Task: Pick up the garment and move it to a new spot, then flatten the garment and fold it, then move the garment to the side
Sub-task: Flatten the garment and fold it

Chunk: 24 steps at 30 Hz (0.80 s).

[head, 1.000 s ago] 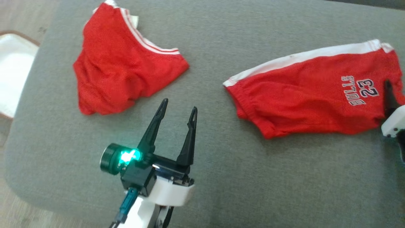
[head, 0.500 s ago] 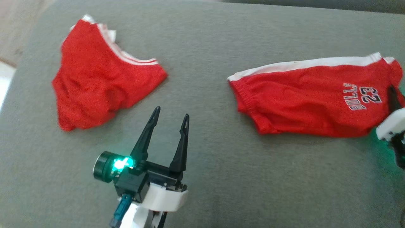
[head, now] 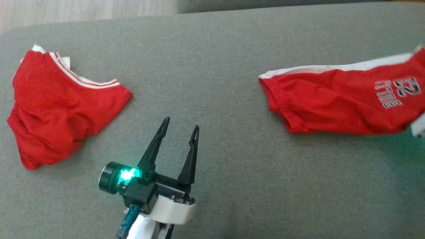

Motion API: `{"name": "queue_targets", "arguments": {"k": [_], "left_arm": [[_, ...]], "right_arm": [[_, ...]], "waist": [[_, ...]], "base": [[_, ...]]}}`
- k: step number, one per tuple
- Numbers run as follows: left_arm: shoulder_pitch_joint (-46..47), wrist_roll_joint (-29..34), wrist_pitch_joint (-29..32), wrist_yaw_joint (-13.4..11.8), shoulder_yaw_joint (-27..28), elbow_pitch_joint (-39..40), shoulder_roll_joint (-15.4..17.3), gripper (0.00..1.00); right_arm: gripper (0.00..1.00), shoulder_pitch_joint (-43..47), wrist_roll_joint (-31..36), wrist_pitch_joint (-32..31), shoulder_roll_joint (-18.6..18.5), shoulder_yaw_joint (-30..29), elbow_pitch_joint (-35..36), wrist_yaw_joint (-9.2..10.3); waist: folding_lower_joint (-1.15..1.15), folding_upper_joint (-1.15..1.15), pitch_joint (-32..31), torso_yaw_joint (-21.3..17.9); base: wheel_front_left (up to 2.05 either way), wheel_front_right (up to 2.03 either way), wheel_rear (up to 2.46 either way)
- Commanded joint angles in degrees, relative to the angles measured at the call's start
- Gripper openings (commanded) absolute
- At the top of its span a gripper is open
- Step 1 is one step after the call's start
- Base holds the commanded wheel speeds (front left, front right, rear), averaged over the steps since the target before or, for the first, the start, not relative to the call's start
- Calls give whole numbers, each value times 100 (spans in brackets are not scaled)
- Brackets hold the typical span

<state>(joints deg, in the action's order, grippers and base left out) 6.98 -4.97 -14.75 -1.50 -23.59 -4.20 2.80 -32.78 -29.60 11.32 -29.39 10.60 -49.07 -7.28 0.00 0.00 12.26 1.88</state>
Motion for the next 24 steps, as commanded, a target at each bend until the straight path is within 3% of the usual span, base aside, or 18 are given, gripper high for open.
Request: {"name": "queue_targets", "arguments": {"k": [1,7,14,15,17,24], "left_arm": [[21,51,-25,0,187,132,8,100],[13,1,-25,-21,137,67,8,100],[36,-117,-25,-32,59,21,8,100],[44,-136,-25,-28,34,13,8,100],[62,-177,-25,-28,-4,-7,8,100],[1,-281,-25,-99,69,15,8,100]], "right_arm": [[0,-137,107,79,-46,131,296,-21],[0,-78,545,-207,504,449,1293,-21],[0,269,623,-735,1436,880,2024,-21],[14,325,616,-760,1545,947,2018,-21],[100,456,592,-789,1736,1079,2000,-21],[100,937,568,-309,1949,1178,2351,-21]], "waist": [[0,0,-80,-23],[0,0,-243,105],[0,0,-239,361],[0,0,-239,401],[0,0,-253,479],[0,0,-385,541]], "base": [[0,0,0],[0,0,0],[0,0,0],[0,0,0],[0,0,0],[0,0,0]]}}
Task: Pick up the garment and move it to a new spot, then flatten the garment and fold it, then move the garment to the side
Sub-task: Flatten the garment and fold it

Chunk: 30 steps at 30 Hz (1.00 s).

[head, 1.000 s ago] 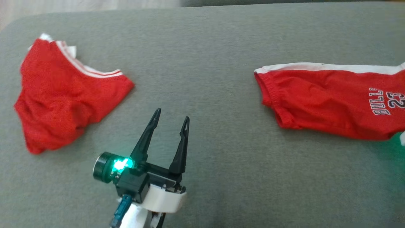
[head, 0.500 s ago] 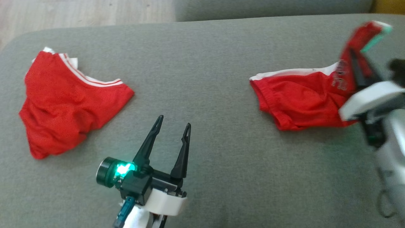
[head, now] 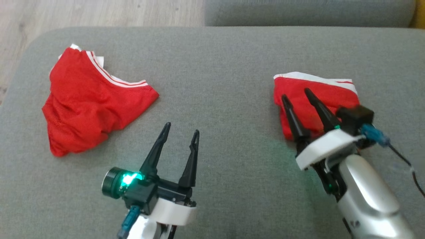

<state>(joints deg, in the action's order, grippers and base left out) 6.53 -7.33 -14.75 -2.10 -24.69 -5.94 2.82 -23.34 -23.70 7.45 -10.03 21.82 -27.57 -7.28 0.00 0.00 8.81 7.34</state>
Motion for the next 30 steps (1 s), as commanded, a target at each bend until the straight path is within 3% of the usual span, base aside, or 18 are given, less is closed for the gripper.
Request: {"name": "queue_targets", "arguments": {"k": [1,5,15,30], "left_arm": [[11,-55,-25,-31,198,191,6,100],[-179,-169,-25,-13,330,285,6,100],[-853,-242,-25,-117,809,279,6,100],[-1454,-134,-25,-181,1003,262,6,100]], "right_arm": [[100,100,24,187,-13,21,287,-21],[100,649,418,568,-170,-323,639,-21],[100,2509,1043,752,-29,-1748,1901,-21],[100,3321,1519,754,220,-2057,2263,-21]], "waist": [[0,0,-88,-11],[0,0,-345,-47],[0,0,-910,-203],[0,0,-1338,-416]], "base": [[0,0,0],[0,0,0],[0,0,0],[0,0,0]]}}
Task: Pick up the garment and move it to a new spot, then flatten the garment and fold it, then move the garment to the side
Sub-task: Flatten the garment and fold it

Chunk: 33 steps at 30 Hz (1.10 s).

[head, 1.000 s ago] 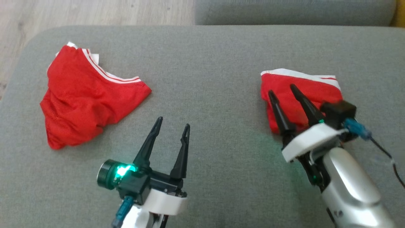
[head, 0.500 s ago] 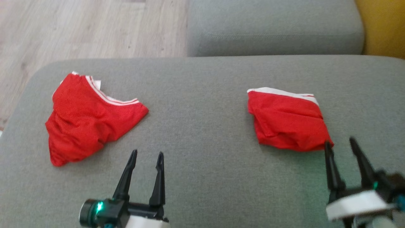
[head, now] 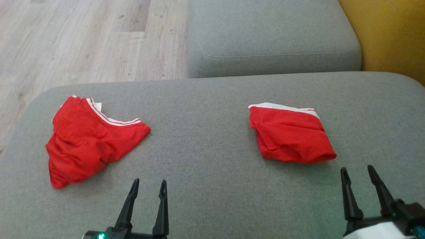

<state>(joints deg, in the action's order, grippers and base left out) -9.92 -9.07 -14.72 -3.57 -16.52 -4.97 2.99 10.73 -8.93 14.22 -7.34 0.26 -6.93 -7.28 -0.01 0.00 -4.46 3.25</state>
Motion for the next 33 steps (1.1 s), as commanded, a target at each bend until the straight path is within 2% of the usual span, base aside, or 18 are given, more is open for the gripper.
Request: {"name": "queue_targets", "arguments": {"k": [1,33], "left_arm": [[194,42,-28,-37,180,161,-12,100],[122,141,-28,-107,123,180,-12,100]], "right_arm": [[100,-78,45,77,-42,99,193,-21],[100,-4,-7,77,-26,100,-8,-21]], "waist": [[1,0,-22,-12],[1,0,-111,-83]], "base": [[0,0,0],[0,0,0]]}}
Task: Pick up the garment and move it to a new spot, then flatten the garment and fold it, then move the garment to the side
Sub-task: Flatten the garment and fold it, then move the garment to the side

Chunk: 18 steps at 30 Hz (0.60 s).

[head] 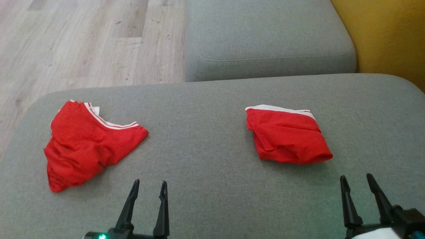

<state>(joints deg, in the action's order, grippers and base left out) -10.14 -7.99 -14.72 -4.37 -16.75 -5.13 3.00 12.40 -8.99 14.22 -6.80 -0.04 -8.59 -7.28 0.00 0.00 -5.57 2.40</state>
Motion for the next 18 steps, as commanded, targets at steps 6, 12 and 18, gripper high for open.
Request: {"name": "queue_targets", "arguments": {"k": [6,12,18], "left_arm": [[150,28,-28,-16,140,190,-13,100],[183,41,-28,7,115,204,-13,100],[295,47,-28,24,21,274,-13,100]], "right_arm": [[100,-173,12,78,-74,125,163,-21],[100,-232,45,78,-80,140,120,-21],[100,-706,4,78,-135,68,-363,-21]], "waist": [[0,0,12,11],[0,0,117,27],[0,0,397,41]], "base": [[0,0,0],[0,0,0],[0,0,0]]}}
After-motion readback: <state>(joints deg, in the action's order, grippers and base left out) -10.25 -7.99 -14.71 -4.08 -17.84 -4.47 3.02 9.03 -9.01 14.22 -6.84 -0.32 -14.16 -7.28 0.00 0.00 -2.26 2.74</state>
